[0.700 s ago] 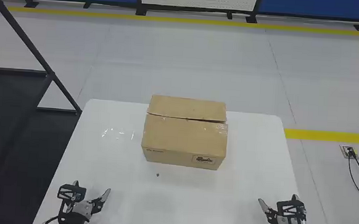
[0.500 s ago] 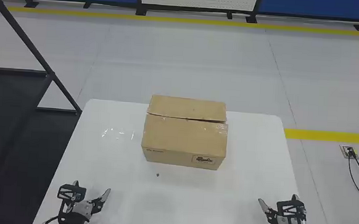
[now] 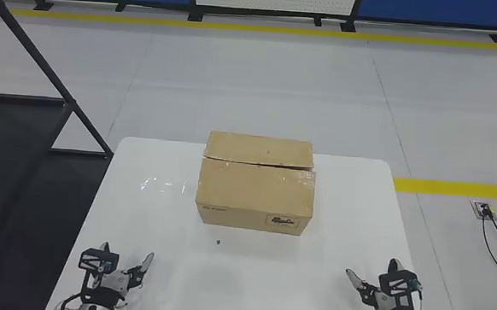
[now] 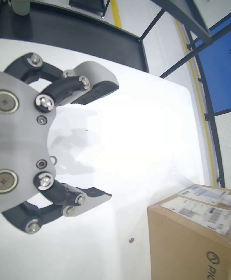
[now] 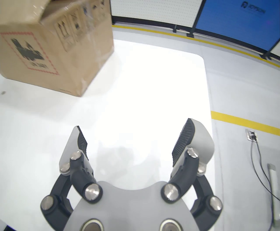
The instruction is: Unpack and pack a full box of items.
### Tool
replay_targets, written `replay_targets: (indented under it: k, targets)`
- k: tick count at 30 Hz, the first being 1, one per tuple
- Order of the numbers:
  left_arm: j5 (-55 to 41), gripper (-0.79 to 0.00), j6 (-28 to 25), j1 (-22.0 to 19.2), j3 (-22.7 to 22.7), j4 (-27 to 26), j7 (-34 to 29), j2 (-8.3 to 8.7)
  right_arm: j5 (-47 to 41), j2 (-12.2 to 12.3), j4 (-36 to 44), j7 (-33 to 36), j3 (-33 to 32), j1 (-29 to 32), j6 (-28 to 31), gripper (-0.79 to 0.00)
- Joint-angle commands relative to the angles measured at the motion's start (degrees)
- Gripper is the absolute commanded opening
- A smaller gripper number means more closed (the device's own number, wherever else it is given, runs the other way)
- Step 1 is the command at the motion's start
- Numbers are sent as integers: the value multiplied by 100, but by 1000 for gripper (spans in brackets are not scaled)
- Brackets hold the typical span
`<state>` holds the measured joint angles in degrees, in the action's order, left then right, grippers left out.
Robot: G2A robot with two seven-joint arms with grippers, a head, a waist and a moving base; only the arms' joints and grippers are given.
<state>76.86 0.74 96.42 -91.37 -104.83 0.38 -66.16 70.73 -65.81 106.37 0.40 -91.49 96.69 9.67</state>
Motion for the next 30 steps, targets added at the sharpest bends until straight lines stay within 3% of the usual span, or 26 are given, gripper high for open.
replay_targets:
  k: [1,7,9,20,24,30]
  targets:
    - [14,0,-72,-167,-10,-79,-55,1,-129,1,117,135,35,-153,193,0]
    - [-325,0,-229,-634,-19,-285,-260,-18,-467,-29,201,592,310,-817,290,0]
    - [-308,0,83,-685,-59,-331,-405,-32,-333,-30,177,892,356,-1018,173,0]
    - [-308,0,83,-685,-59,-331,-405,-32,-409,-34,186,860,376,-1020,206,0]
    - [-501,0,-135,-872,35,-339,-509,-43,-1385,-68,-98,711,482,-1330,673,0]
    - [-800,0,-552,-1494,242,-199,-698,-62,-3028,-97,-869,1345,684,-2405,1544,0]
